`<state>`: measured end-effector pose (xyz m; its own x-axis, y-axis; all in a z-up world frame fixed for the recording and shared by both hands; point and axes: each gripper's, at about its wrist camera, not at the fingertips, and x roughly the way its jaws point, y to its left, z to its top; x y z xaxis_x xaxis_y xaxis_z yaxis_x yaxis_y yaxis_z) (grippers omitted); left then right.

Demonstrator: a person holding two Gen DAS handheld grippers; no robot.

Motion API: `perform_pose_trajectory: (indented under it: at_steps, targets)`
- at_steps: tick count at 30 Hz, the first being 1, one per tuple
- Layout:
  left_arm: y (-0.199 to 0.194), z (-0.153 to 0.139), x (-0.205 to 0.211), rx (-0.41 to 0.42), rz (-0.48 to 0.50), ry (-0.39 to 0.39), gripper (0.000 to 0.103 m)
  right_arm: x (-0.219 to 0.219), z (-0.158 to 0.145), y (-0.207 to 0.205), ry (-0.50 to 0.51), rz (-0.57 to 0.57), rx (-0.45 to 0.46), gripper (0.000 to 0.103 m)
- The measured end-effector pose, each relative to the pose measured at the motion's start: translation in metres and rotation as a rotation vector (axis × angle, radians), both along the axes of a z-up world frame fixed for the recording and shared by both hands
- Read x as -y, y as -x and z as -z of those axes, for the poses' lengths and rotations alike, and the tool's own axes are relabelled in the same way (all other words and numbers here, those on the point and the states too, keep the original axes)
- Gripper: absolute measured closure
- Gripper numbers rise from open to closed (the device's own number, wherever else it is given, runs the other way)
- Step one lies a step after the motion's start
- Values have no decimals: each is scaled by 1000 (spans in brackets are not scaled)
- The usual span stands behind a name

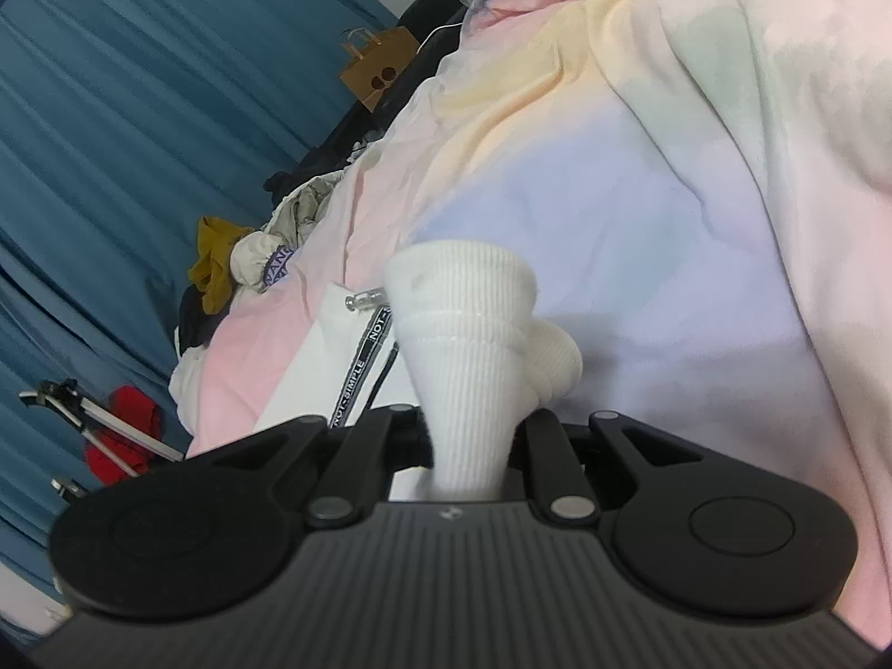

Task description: Fold clothes

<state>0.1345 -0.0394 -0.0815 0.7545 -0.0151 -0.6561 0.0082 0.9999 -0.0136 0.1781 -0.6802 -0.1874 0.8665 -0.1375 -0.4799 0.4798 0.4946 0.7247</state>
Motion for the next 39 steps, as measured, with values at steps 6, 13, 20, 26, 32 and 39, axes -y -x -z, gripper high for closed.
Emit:
perform_pose_trajectory:
  at_steps: [6, 13, 20, 26, 32, 39]
  targets:
    - [-1, 0, -1, -4, 2, 3, 16, 0, -2, 1, 20, -9, 6, 91]
    - [-3, 2, -1, -9, 9, -6, 14, 0, -1, 1, 15, -7, -3, 91]
    - [-4, 3, 1, -14, 11, -10, 14, 0, -1, -1, 22, -9, -18, 91]
    - [-5, 4, 2, -15, 12, -11, 13, -2, -3, -4, 35, -9, -29, 91]
    - [-7, 5, 1, -19, 14, -14, 12, -4, -7, -5, 70, -13, -42, 91]
    - [-9, 6, 0, -21, 15, -16, 11, -60, -79, -7, 440, -61, 16, 91]
